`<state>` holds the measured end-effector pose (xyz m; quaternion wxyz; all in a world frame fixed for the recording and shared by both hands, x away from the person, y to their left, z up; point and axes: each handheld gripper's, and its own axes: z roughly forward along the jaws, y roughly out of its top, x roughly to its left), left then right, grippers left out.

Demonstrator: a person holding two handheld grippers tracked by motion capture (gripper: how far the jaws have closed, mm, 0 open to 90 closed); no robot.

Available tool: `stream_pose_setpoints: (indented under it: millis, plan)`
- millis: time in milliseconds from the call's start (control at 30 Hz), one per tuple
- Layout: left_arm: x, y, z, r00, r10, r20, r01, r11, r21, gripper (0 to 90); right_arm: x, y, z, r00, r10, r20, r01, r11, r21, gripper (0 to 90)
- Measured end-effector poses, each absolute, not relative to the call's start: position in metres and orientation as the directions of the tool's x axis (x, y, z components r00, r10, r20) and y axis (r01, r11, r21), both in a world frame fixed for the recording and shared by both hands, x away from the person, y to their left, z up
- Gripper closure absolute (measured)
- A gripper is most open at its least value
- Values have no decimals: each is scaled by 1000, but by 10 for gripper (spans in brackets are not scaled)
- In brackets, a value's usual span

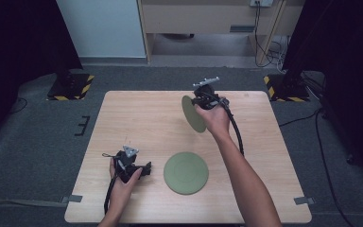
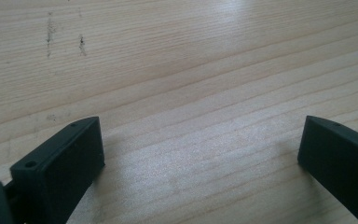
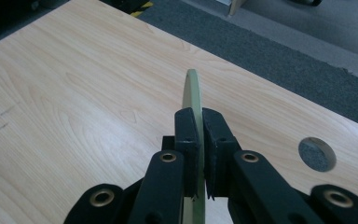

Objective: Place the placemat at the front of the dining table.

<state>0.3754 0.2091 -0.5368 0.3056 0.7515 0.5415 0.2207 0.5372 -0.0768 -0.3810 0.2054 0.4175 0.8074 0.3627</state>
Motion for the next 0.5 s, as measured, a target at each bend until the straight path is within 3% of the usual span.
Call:
stream_pose_setpoints:
  millis: [233, 500]
  plan:
    - [375, 209, -537, 314, 949, -2, 679, -223, 700, 0, 544, -60, -394, -562, 827, -10, 529, 368, 764, 861]
    - [376, 209, -537, 314, 949, -1, 680, -224, 698, 0, 551, -76, -397, -546, 838, -8, 538, 358, 763, 861]
